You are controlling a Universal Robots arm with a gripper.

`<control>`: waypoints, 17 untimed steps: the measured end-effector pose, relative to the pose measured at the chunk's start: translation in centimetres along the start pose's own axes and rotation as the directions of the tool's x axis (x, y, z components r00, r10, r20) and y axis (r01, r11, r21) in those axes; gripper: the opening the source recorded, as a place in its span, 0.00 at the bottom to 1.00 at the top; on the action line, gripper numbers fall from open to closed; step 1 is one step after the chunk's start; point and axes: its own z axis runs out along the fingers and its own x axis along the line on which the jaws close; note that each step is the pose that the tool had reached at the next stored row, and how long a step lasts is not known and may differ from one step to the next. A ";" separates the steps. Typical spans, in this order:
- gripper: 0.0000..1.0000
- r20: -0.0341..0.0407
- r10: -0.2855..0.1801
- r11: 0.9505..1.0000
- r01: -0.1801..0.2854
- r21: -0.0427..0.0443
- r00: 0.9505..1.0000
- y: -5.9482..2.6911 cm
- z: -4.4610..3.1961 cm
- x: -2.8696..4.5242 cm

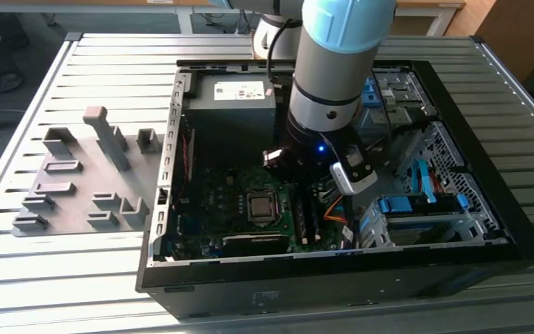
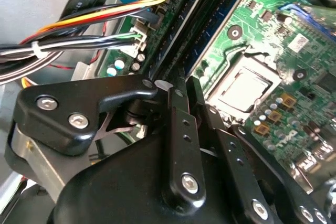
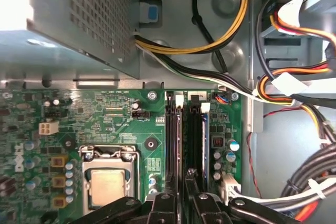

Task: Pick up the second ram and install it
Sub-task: 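Press down the second ram until it locks into place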

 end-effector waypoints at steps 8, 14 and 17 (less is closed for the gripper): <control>0.11 -0.009 0.000 1.000 0.000 0.000 1.000 -0.01 -1.22 0.01; 0.11 -0.009 0.000 1.000 0.000 0.001 1.000 -0.14 -1.19 0.01; 0.11 -0.009 0.000 1.000 0.000 0.000 1.000 -0.14 -0.94 0.00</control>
